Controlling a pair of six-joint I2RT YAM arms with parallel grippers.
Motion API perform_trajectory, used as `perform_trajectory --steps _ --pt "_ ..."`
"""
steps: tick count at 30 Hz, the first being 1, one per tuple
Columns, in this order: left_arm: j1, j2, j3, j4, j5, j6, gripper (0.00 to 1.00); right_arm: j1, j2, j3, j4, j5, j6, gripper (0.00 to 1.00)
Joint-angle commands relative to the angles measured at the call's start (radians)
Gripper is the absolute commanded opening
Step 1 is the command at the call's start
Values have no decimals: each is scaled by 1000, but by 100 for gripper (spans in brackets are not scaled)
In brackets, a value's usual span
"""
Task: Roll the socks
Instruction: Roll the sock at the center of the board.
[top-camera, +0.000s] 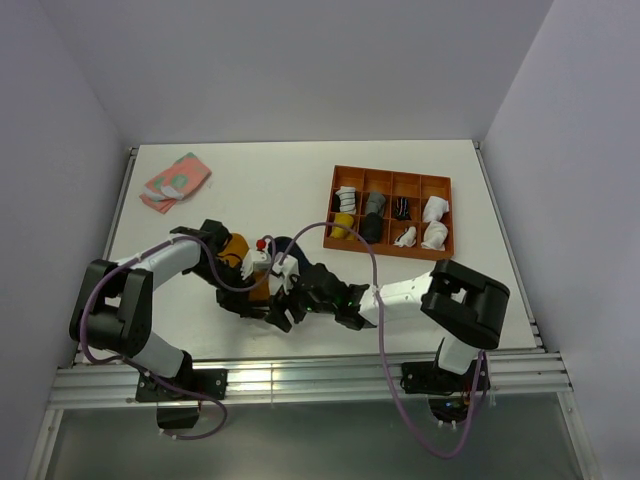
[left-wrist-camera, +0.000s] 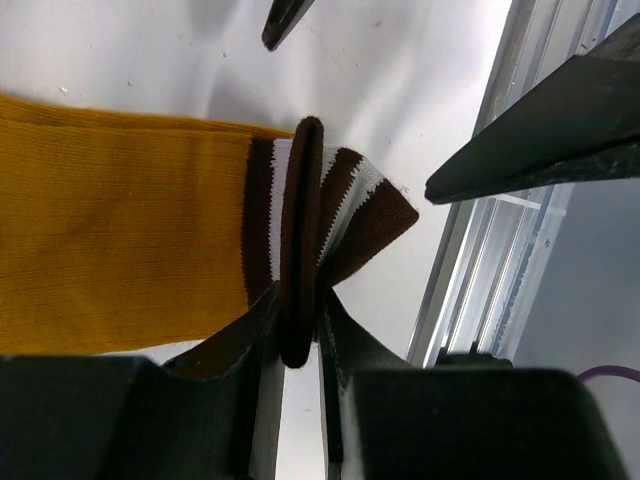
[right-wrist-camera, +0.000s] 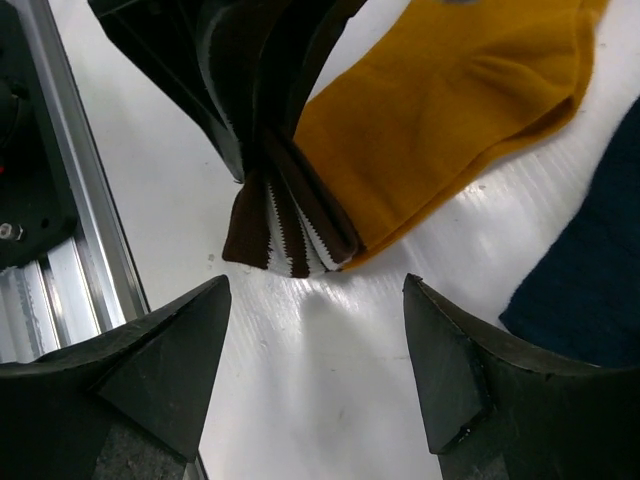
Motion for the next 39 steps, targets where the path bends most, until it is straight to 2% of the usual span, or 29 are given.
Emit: perform_trajectory --steps 1,9,24,39 --pt "-3 -10 15 -29 48 59 22 5 17 31 85 -19 -16 77" --pt "6 -2 18 -37 51 63 22 14 77 64 94 -60 -15 77" --pt "9 -4 14 -46 51 68 22 28 143 121 106 13 -22 75" --pt "9 -27 9 -38 39 50 22 33 182 97 299 9 61 54"
